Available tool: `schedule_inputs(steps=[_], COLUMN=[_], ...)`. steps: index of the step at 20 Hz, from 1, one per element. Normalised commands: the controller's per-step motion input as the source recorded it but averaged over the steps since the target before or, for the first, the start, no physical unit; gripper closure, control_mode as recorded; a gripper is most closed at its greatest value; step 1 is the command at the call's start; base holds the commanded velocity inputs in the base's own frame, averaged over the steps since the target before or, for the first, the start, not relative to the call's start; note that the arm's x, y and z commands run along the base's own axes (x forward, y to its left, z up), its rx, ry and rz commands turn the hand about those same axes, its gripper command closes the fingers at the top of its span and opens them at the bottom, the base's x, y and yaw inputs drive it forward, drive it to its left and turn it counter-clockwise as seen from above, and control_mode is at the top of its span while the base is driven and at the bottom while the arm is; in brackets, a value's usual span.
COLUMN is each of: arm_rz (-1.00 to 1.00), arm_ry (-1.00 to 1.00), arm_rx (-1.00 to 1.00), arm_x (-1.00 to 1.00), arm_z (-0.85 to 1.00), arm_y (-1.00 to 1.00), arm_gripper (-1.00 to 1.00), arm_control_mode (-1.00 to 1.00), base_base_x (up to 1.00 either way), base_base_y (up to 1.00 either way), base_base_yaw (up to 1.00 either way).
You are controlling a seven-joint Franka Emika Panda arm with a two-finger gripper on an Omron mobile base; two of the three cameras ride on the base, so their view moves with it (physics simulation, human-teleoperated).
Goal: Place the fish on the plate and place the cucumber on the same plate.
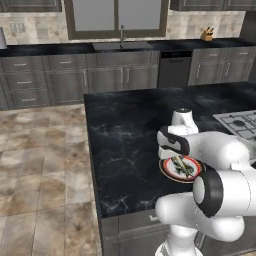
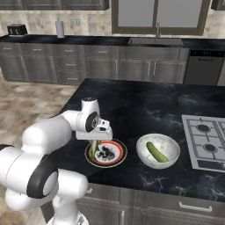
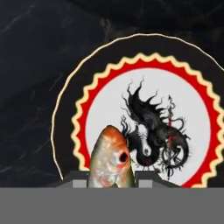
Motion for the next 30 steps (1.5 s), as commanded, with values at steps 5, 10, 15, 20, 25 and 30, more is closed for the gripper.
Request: schedule_inputs(steps=[5,10,15,20,25,30], arm_rz=[0.00,0.00,0.01,0.00,0.00,0.00], arm_ry=[0.00,0.00,0.00,0.00,0.06,0.04], arm_rx=[0.01,0.02,0.00,0.00,0.00,0.00], arm_x=[0.05,0.13,0.25,0.09,0.00,0.00], arm_z=[-0.52,-0.25,-0.05,0.01,0.09,0.29], arm_y=[0.00,0.00,0.00,0.00,0.00,0.00], arm_gripper=[1.00,1.00,1.00,1.00,1.00,1.00], arm_control_mode=[-1.00,-1.00,-1.00,-1.00,-1.00,-1.00], base_base_x=[0.00,0.00,0.00,0.00,0.00,0.00], base_base_y=[0.00,0.00,0.00,0.00,0.00,0.00], base_base_yaw=[0.00,0.00,0.00,0.00,0.00,0.00])
